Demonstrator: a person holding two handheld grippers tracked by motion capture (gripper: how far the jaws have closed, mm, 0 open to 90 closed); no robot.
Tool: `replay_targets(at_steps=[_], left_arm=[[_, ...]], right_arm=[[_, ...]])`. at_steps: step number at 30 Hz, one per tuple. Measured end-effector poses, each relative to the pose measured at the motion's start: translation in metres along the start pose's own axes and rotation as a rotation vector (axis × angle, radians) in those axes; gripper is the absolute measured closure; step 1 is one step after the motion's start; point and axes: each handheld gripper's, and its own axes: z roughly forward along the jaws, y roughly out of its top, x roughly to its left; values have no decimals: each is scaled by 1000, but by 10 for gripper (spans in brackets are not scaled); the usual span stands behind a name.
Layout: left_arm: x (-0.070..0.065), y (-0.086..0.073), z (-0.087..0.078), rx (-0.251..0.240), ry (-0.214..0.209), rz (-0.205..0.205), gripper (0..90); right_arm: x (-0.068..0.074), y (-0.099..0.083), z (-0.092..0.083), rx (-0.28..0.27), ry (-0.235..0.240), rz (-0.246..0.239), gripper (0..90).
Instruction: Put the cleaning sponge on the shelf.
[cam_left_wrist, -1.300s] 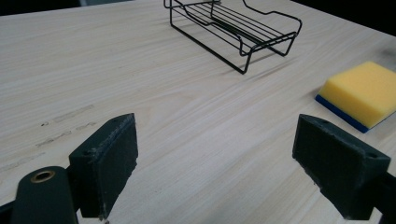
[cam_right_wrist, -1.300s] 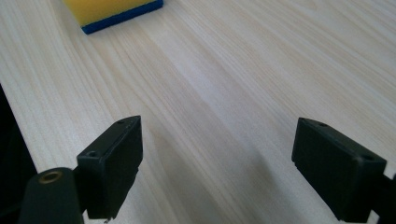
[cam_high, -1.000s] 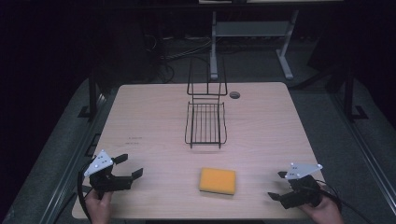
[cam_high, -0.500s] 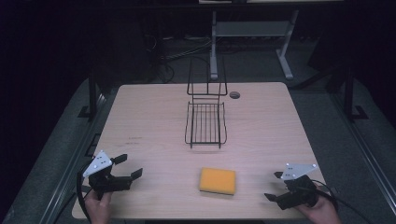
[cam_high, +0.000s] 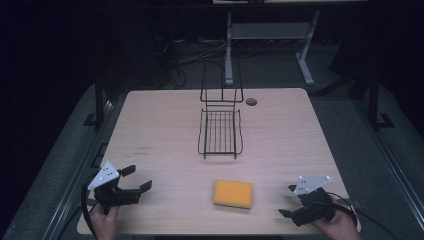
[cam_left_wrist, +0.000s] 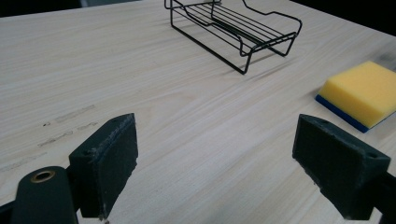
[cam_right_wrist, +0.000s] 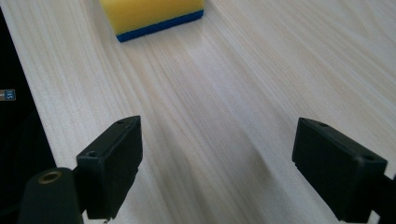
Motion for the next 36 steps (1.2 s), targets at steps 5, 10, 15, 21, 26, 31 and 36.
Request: replay_targets(at_steps=[5, 10, 15, 21, 26, 31, 36], left_arm=[[0, 0, 0, 1, 1, 1, 134], [0, 0, 0, -1, 2, 1, 134], [0, 0, -1, -3, 2, 6, 135], [0, 0, -1, -5, 2, 0, 134], [0, 0, -1, -5, 3, 1, 134], [0, 0, -2, -7, 4, 1, 134], [0, 0, -1, -7, 3, 2, 134]], right_arm=[[1, 1, 1, 3, 0, -9, 157], [2, 1, 2, 4, 1, -12, 157], [4, 4, 2, 5, 6, -19, 155], [5, 6, 5, 10, 14, -28, 155], [6, 7, 6, 15, 17, -33, 155], [6, 8, 6, 10, 18, -32, 155], [7, 8, 7, 9, 9, -30, 155]])
